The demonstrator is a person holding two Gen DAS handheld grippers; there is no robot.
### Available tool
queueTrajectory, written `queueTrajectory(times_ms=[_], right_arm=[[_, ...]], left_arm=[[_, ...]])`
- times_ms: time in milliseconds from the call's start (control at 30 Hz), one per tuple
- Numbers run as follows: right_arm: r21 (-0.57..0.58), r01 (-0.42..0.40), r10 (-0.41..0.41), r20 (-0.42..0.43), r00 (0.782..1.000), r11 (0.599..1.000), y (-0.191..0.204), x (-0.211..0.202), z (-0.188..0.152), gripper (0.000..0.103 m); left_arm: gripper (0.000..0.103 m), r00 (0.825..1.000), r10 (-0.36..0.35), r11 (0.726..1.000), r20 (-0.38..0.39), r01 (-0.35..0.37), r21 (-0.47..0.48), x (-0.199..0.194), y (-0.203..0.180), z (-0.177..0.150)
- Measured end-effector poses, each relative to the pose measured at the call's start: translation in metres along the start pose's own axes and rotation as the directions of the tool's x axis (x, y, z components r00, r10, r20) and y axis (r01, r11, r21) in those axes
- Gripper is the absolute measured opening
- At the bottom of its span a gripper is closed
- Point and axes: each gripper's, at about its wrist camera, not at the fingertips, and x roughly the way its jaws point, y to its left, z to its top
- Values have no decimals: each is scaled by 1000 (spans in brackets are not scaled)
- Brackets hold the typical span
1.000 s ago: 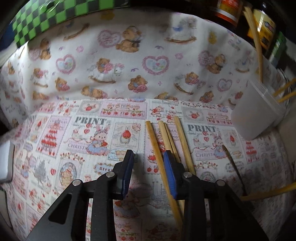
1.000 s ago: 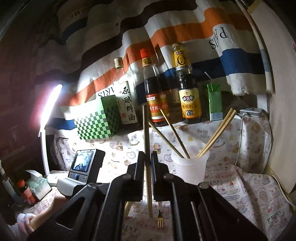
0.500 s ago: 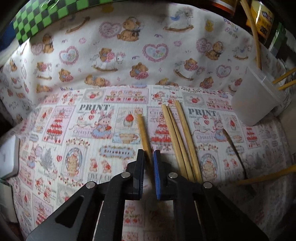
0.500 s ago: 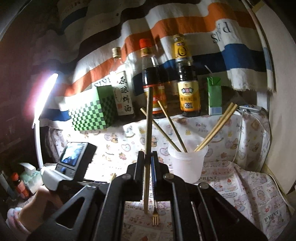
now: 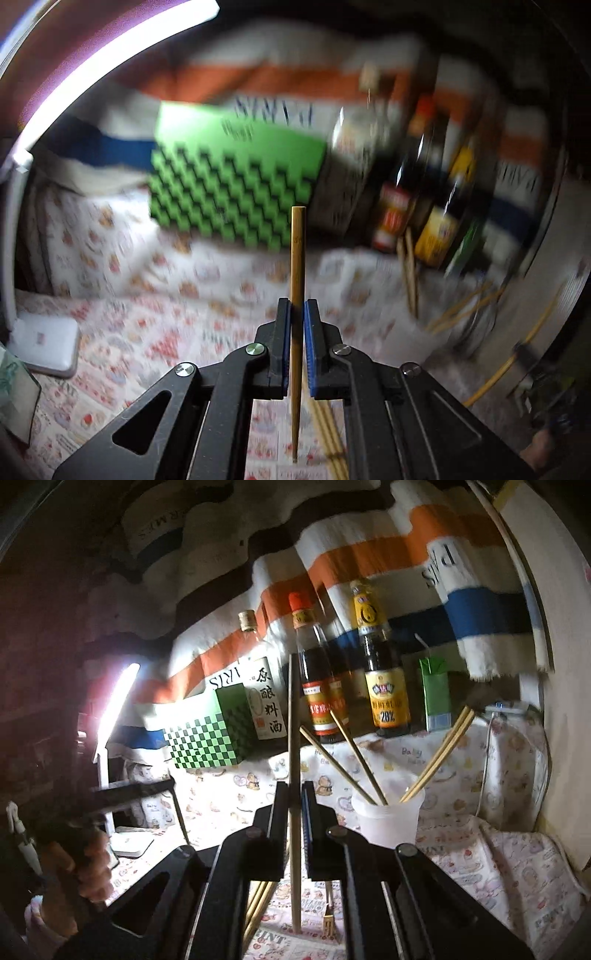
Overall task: Organize utensils
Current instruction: 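Hold the chopstick up with the right tool while the left tool grasps another chopstick, then carry both chopsticks upright to the plastic cup and lower them in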
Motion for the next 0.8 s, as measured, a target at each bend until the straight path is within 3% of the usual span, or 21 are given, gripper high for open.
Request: queueTrajectory(times_ms=[100, 300, 467, 567, 633, 800], right_arm=[[15, 33, -32, -9, 999, 999, -5, 3, 0, 6], [50, 60, -59, -12, 998, 997, -17, 7, 0, 6], [72, 84, -84, -12, 996, 994, -24, 9, 1, 6], [61, 107, -109, 43, 993, 992, -23, 1, 7, 6], [53, 117, -122, 95, 988, 992, -25, -9, 15, 6], [106, 128, -146, 176, 973, 986, -41, -23, 52, 6]], left_arm=[[6, 997, -35, 999, 67, 38, -38, -11, 8, 7], [6, 999, -21, 999, 47, 23, -48, -5, 9, 5], [6, 992, -22, 1000, 121, 24, -15, -13, 3, -3], [6, 979, -80, 997, 190, 80, 4, -17, -1, -8], [6, 982, -67, 998, 177, 66, 14, -13, -12, -5], [6, 969, -133, 991, 207, 125, 50, -18, -55, 11]])
